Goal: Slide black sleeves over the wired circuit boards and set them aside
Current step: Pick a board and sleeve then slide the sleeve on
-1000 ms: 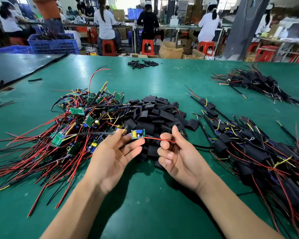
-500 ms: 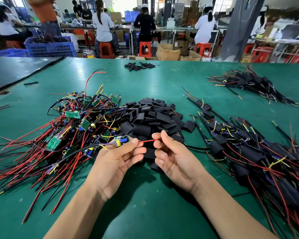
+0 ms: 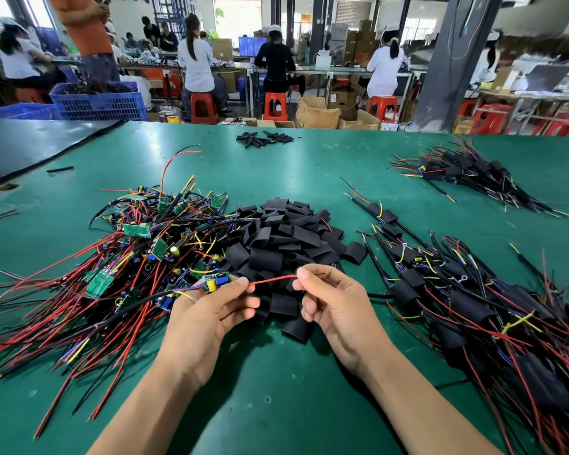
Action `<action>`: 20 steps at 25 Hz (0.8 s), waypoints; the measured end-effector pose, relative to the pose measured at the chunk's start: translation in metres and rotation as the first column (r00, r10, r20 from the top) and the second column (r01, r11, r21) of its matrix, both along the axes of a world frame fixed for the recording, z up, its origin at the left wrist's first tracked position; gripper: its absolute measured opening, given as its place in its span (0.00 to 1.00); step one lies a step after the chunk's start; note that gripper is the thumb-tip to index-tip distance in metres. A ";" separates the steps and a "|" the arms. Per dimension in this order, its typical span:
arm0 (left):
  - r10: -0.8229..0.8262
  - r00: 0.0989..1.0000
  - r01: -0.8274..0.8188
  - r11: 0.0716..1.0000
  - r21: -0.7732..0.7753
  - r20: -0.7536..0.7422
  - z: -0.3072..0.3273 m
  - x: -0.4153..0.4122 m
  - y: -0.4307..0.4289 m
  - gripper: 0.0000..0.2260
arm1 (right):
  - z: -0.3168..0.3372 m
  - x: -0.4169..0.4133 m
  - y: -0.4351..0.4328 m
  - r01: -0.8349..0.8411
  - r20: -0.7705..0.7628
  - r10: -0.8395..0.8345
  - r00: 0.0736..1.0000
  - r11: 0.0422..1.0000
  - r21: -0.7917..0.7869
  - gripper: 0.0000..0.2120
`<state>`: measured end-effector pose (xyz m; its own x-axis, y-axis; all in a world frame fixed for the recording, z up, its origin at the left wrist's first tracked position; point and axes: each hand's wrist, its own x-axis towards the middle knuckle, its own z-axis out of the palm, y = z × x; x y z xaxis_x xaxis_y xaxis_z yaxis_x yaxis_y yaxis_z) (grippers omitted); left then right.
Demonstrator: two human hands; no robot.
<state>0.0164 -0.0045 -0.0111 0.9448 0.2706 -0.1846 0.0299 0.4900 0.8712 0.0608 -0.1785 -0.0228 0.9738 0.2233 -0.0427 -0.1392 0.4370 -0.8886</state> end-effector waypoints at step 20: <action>0.161 0.986 -0.165 0.980 0.112 0.046 -0.001 0.001 0.004 0.05 | -0.007 0.013 -0.015 0.435 0.254 -0.357 0.899 0.798 -0.418 0.14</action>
<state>0.0176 -0.0003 -0.0123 0.8918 0.4392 -0.1090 -0.0755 0.3819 0.9211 0.0736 -0.1940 -0.0301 0.9748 -0.1905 0.1164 0.1121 -0.0332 -0.9931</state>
